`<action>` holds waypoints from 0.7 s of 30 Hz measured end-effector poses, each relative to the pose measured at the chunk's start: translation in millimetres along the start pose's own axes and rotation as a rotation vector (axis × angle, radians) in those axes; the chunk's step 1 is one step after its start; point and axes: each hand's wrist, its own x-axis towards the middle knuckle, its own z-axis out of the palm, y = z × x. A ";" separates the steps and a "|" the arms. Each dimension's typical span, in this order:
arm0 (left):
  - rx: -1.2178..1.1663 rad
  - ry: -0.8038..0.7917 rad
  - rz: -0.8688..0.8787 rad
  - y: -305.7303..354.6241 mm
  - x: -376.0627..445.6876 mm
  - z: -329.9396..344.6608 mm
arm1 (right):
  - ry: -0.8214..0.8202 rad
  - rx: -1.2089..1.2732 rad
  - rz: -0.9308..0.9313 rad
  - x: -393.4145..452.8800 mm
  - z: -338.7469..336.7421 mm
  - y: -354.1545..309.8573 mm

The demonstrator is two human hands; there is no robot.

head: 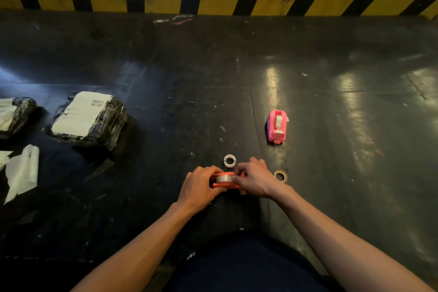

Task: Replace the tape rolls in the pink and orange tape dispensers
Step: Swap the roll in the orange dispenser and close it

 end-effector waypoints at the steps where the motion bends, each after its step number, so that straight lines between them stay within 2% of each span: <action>1: -0.010 0.003 -0.012 0.4 -2.3 1.3 | 0.013 0.049 0.012 -3.4 -0.1 1.1; 10: -0.056 -0.044 -0.110 4.3 -5.9 0.5 | 0.121 0.493 0.234 -28.6 -8.4 18.3; 18: -0.054 -0.069 -0.117 3.4 -4.3 3.2 | 0.148 0.961 0.485 -23.3 17.9 26.3; 21: -0.036 -0.084 -0.101 2.8 -2.9 4.6 | 0.167 1.038 0.521 -22.0 23.2 22.7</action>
